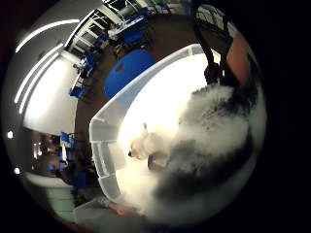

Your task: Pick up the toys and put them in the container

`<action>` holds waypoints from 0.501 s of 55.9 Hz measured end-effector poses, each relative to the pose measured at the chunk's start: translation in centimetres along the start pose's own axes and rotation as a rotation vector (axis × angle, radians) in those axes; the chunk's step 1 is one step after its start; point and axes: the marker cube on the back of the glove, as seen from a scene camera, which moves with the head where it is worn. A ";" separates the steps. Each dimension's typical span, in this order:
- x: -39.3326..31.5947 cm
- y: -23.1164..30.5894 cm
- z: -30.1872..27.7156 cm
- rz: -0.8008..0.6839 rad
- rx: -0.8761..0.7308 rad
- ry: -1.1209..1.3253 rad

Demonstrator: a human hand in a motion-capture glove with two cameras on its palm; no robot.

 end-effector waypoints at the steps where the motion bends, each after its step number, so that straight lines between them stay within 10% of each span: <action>1: 0.1 0.1 0.2 -0.006 -0.007 0.000; 28: 2.0 2.0 4.7 0.030 -0.283 0.023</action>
